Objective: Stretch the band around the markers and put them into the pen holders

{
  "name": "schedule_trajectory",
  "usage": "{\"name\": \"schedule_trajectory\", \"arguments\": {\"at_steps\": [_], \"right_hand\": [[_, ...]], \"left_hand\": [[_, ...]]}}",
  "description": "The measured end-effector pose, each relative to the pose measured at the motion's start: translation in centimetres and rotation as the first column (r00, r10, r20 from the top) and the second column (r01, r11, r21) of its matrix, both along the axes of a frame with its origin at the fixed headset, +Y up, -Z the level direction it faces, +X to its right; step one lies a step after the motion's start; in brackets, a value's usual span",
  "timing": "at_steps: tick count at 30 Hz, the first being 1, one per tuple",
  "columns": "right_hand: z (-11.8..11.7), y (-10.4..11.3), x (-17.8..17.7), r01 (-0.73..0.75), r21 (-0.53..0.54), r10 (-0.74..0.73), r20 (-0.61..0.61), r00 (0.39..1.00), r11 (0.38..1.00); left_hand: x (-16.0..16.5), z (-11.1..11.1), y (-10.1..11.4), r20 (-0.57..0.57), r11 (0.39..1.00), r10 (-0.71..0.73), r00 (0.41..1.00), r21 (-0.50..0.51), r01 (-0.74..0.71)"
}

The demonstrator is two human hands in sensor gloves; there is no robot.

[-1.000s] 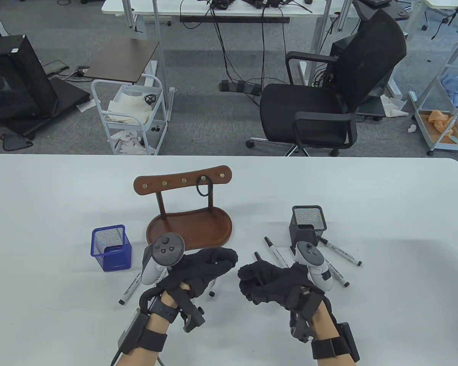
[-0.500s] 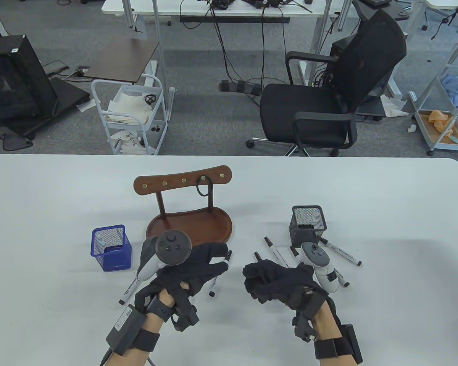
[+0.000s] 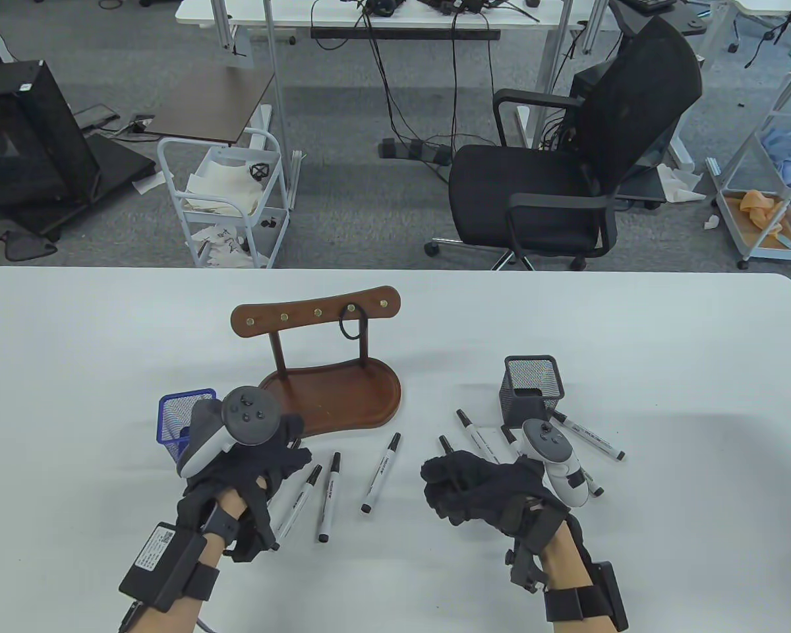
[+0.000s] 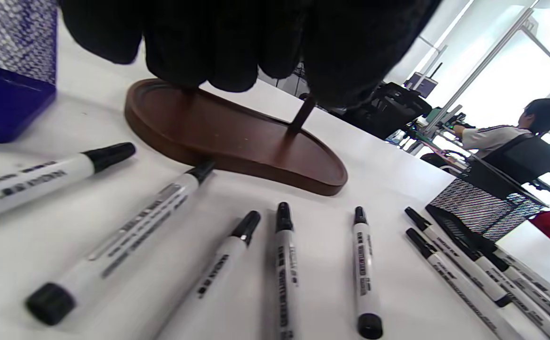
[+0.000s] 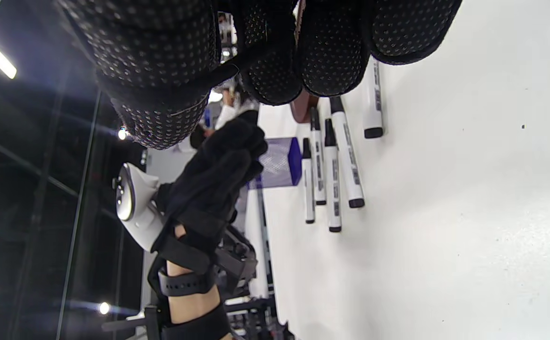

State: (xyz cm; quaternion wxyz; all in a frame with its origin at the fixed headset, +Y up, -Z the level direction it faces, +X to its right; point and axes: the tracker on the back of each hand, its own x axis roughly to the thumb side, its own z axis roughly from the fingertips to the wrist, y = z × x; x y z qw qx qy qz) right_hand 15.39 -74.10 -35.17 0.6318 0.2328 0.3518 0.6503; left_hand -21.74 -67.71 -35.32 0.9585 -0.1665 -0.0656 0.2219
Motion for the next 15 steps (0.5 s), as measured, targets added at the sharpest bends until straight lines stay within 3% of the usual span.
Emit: {"name": "schedule_trajectory", "arguments": {"at_steps": [15], "right_hand": [[0.0,-0.1,0.0,-0.015,0.008,0.015,-0.007,1.000,1.000]], "left_hand": [[-3.6,0.9,-3.6,-0.114,0.968,-0.248,0.962,-0.075,0.240]]}}
